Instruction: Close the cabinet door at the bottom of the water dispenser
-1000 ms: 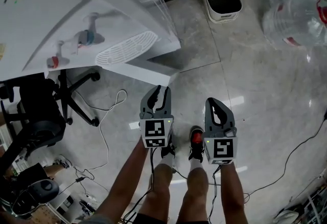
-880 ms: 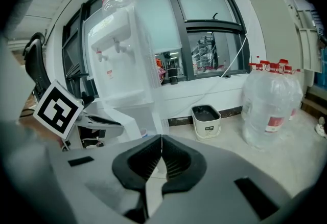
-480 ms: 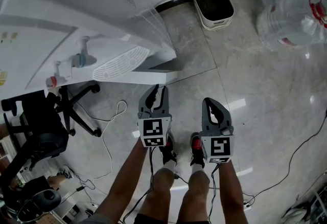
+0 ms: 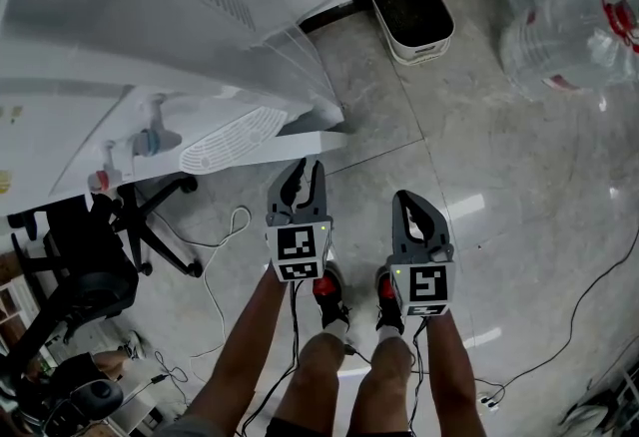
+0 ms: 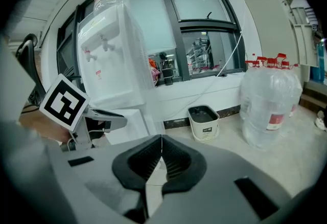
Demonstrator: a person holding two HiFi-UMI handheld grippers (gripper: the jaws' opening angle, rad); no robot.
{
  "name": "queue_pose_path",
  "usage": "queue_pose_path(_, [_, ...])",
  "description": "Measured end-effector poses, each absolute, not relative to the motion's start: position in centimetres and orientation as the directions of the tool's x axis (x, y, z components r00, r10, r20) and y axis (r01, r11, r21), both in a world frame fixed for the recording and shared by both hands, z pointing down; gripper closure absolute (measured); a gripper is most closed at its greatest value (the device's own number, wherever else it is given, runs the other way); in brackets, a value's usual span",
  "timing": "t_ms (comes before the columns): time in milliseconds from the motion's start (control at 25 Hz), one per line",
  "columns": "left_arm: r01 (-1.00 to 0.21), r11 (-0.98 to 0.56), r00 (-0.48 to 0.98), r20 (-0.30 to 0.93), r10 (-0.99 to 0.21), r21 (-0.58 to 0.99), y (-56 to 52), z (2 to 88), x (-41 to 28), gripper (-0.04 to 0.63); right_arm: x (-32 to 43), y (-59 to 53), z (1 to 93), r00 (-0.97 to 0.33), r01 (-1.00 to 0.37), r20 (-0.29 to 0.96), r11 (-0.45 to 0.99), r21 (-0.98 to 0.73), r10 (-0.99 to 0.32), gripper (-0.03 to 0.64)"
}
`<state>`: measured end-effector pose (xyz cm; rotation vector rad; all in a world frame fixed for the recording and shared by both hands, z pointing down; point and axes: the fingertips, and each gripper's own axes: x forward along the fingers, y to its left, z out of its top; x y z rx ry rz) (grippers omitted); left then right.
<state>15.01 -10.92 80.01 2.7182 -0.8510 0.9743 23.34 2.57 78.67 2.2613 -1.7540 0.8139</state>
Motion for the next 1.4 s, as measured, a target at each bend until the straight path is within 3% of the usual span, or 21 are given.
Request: queue_pose_path(1400, [-0.561,-0.822,0.655,0.557,-0.510,-0.094,-16.1,80.5,18.4,0.494,27.2,-1.4,78.8,0.215,-0.945,0.451,-0.302,-0.128,-0.866,0.598])
